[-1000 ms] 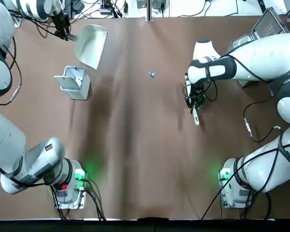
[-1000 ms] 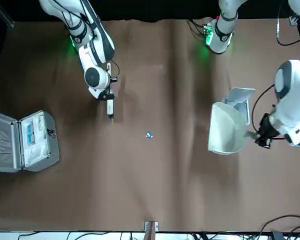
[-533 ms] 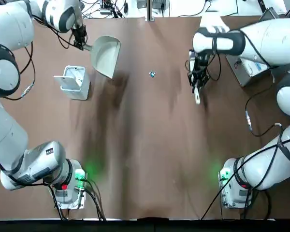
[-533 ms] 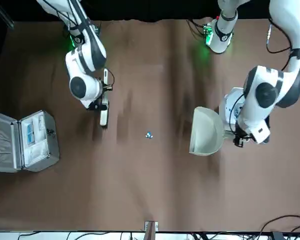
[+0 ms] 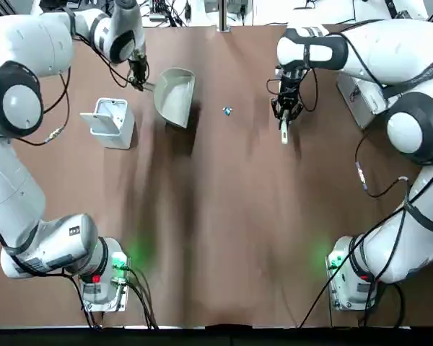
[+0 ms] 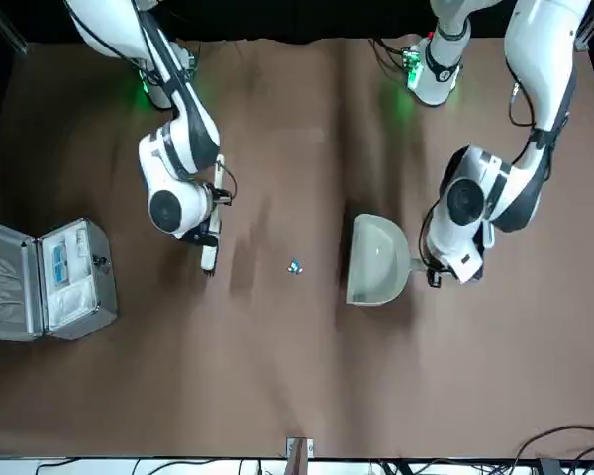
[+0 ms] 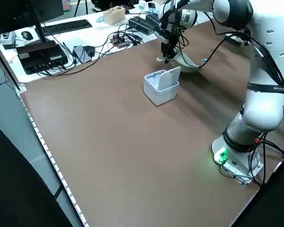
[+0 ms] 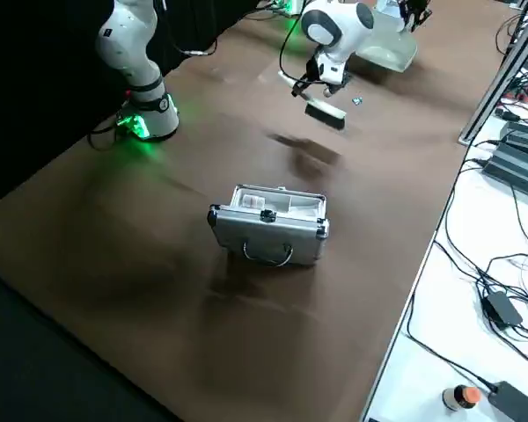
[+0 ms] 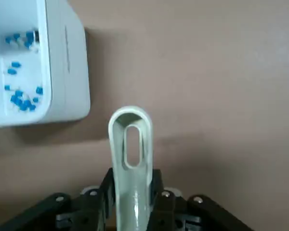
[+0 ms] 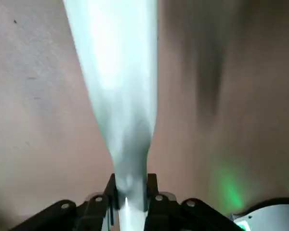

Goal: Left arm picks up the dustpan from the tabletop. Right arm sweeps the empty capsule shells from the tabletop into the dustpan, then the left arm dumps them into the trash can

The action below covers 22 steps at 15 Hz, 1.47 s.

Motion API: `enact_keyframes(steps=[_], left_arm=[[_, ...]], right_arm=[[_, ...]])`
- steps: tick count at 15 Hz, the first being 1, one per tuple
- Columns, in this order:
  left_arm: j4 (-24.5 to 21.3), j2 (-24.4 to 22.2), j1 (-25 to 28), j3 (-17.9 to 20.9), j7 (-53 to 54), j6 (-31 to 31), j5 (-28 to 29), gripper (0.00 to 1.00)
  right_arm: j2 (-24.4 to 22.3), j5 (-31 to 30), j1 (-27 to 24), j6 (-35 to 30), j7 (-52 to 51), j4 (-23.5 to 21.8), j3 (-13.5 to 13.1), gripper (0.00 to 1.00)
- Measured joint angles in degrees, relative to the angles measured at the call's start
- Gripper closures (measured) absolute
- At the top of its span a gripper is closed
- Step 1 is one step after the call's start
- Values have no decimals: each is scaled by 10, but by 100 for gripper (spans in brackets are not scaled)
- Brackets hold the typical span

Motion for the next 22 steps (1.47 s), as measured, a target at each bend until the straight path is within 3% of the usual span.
enact_keyframes(steps=[3, 7, 12, 16, 22], left_arm=[[8, 25, -32, 2, -68, -4, 34, 67], [60, 66, -75, 3, -125, -67, 62, 67], [97, 101, -121, 4, -161, -98, 66, 67], [109, 111, -138, 8, -170, -108, 67, 67], [148, 135, -202, 46, -199, -122, 73, 67]], right_arm=[[30, 0, 6, -44, 17, 61, 0, 74], [54, 0, 3, -117, 27, 133, -3, 74], [64, -1, 4, -149, 74, 163, -2, 74], [112, 0, 12, -165, 137, 203, 1, 74], [151, 19, 65, -166, 167, 225, 6, 74]])
